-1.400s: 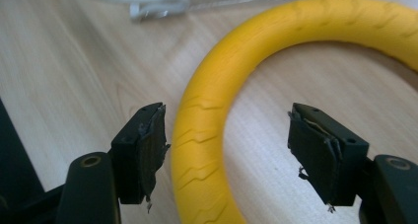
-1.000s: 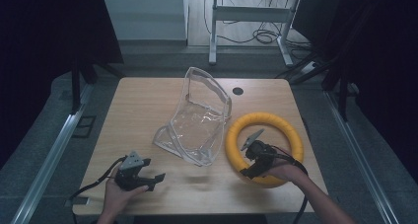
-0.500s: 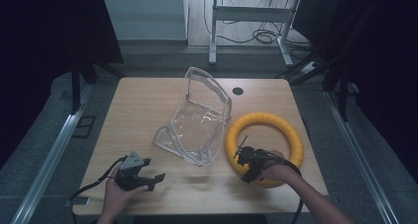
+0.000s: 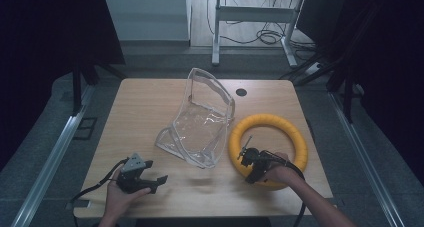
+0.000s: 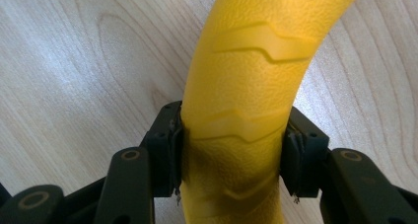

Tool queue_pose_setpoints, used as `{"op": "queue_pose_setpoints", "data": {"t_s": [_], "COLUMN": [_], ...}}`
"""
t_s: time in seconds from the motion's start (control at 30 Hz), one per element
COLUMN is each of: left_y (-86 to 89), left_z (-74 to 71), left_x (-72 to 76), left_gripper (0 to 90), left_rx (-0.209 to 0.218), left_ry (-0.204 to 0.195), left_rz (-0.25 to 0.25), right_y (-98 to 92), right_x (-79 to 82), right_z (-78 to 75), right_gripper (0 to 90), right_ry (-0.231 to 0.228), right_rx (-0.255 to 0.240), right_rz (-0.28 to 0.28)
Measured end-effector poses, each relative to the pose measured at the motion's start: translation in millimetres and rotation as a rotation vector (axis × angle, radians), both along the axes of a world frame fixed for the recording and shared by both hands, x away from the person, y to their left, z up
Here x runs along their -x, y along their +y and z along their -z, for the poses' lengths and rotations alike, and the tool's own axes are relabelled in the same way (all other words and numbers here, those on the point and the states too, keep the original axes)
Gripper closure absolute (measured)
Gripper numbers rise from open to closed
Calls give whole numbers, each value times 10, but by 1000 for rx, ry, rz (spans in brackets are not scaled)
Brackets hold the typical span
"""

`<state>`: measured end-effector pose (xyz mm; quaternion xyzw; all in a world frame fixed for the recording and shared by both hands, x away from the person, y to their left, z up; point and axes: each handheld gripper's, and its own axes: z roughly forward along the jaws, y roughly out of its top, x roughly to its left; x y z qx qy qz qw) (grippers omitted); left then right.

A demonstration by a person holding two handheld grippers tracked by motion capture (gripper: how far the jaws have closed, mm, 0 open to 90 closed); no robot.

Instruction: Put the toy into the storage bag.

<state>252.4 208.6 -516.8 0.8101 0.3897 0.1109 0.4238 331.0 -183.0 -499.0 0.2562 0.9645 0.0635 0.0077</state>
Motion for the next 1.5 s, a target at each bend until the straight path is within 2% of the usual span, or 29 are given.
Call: {"op": "queue_pose_setpoints", "data": {"t_s": [0.03, 0.1, 0.13, 0.3, 0.47, 0.53, 0.57, 0.63, 0.73, 1.0, 1.17, 1.4, 1.43, 1.47, 1.5], "left_y": [1, -3, -5, -5, -3, -5, -5, -10, -7, -6, -2, -1, -1, -2, -1], "left_z": [-2, 1, 7, 6, 3, 7, 7, 12, 9, 10, 7, 10, 10, 11, 12], "left_x": [-1, -1, -5, -7, -8, -10, -10, -11, -10, -13, -13, -18, -18, -19, -20], "left_gripper": [180, 180, 181, 181, 181, 181, 181, 181, 181, 181, 181, 181, 181, 181, 181], "left_rx": [9, 11, 3, 5, 6, 4, 4, 5, 5, 3, 3, -1, -1, -3, -3], "left_ry": [1, 3, 3, 2, 1, 2, 2, 4, 2, 2, 0, -3, -3, -3, -4], "left_rz": [4, 4, 3, 1, -1, 0, 0, 1, 0, 0, 0, 5, 5, 4, 6], "right_y": [-51, -69, -127, -236, -300, -330, -330, -379, -419, -488, -506, -586, -586, -623, -635], "right_x": [-13, -16, -33, -68, -75, -78, -78, -92, -106, -122, -141, -174, -174, -192, -197], "right_z": [-17, -29, -92, -262, -361, -390, -390, -445, -497, -654, -699, -902, -902, -992, -1023], "right_gripper": [505, 506, 507, 507, 508, 508, 508, 509, 509, 510, 510, 511, 511, 510, 510], "right_ry": [8, 8, 6, 3, -18, -28, -28, -42, -48, -78, -96, -169, -169, -194, -201], "right_rx": [-38, -53, -111, -218, -266, -302, -302, -347, -379, -456, -488, -596, -596, -643, -659], "right_rz": [17, 19, 31, 68, 77, 93, 93, 112, 123, 150, 151, 176, 176, 186, 188]}}
